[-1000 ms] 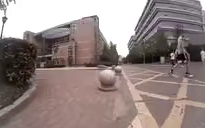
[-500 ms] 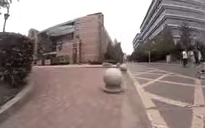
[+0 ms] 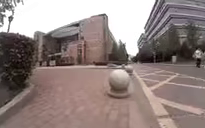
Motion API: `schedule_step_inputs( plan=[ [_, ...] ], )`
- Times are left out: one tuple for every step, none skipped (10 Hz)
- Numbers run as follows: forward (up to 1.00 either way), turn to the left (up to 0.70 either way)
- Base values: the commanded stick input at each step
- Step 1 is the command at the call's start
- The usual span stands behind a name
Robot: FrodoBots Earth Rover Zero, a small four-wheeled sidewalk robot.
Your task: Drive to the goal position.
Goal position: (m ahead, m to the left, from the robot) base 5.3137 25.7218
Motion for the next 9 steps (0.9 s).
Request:
schedule_step_inputs(
  plan=[
    [0.45, 0.27],
    [0.45, 0.27],
    [0.45, 0.27],
    [0.45, 0.27],
    [0.45, 0.27],
    [0.45, 0.27],
    [0.45, 0.27],
    [0.45, 0.27],
    [0.45, 0.27]
  ],
)
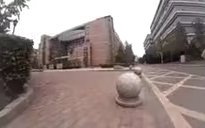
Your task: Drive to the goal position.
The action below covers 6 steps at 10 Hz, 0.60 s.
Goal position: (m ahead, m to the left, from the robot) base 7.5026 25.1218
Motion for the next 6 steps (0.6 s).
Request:
schedule_step_inputs(
  plan=[
    [0.45, 0.27],
    [0.45, 0.27],
    [0.45, 0.27],
    [0.45, 0.27],
    [0.45, 0.27],
    [0.45, 0.27]
  ],
)
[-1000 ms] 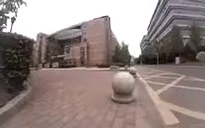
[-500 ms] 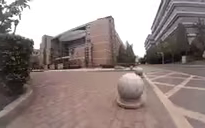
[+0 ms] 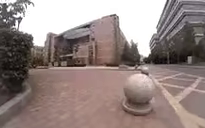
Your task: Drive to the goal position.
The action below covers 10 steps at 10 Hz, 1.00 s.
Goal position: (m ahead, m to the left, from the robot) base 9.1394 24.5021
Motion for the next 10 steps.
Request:
schedule_step_inputs(
  plan=[
    [0.45, 0.27],
    [0.45, 0.27],
    [0.45, 0.27],
    [0.45, 0.27],
    [0.45, 0.27],
    [0.45, 0.27],
    [0.45, 0.27],
    [0.45, 0.27],
    [0.45, 0.27],
    [0.45, 0.27]
  ],
)
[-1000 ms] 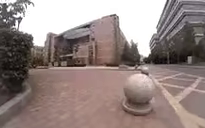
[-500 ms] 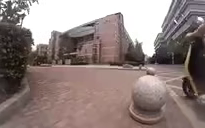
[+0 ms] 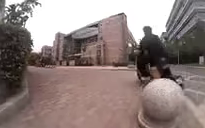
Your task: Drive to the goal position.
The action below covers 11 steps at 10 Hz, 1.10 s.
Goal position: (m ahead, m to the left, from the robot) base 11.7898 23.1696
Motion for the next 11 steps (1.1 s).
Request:
schedule_step_inputs(
  plan=[
    [0.45, 0.27],
    [0.45, 0.27],
    [0.45, 0.27],
    [0.45, 0.27],
    [0.45, 0.27],
    [0.45, 0.27],
    [0.44, 0.26],
    [0.44, 0.26],
    [0.45, 0.27],
    [0.45, 0.27],
    [0.45, 0.27]
  ],
)
